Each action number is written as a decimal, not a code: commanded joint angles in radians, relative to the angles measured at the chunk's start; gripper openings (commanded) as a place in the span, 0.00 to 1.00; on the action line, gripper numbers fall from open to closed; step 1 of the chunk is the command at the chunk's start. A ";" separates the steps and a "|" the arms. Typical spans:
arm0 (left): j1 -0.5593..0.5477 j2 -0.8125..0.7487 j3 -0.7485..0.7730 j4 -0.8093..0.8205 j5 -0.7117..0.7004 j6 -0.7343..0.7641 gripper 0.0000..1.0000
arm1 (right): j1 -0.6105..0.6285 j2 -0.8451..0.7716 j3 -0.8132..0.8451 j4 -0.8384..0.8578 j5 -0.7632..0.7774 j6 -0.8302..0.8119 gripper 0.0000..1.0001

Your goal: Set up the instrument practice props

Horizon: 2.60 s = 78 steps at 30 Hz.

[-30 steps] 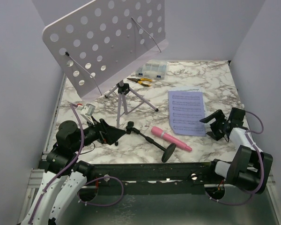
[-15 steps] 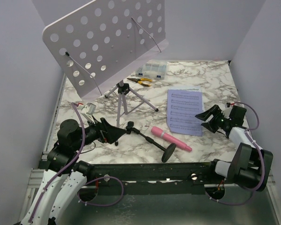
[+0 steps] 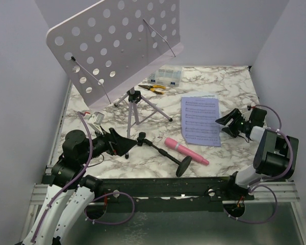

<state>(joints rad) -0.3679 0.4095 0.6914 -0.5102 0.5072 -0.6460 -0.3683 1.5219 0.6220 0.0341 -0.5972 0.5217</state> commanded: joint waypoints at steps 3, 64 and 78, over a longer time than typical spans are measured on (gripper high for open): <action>-0.001 -0.003 -0.003 0.016 -0.021 0.008 0.96 | 0.014 0.062 -0.013 0.115 -0.119 0.015 0.71; 0.001 -0.274 0.269 -0.224 -0.318 -0.050 0.96 | 0.396 -0.609 0.342 -0.071 -0.328 -0.163 0.00; 0.001 -0.208 0.408 -0.175 -0.337 0.008 0.96 | 0.545 -0.388 0.699 1.337 -0.779 0.996 0.01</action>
<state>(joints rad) -0.3679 0.1612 1.0698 -0.7124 0.1913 -0.6586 0.1707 1.0328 1.2591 1.1442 -1.3121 1.3258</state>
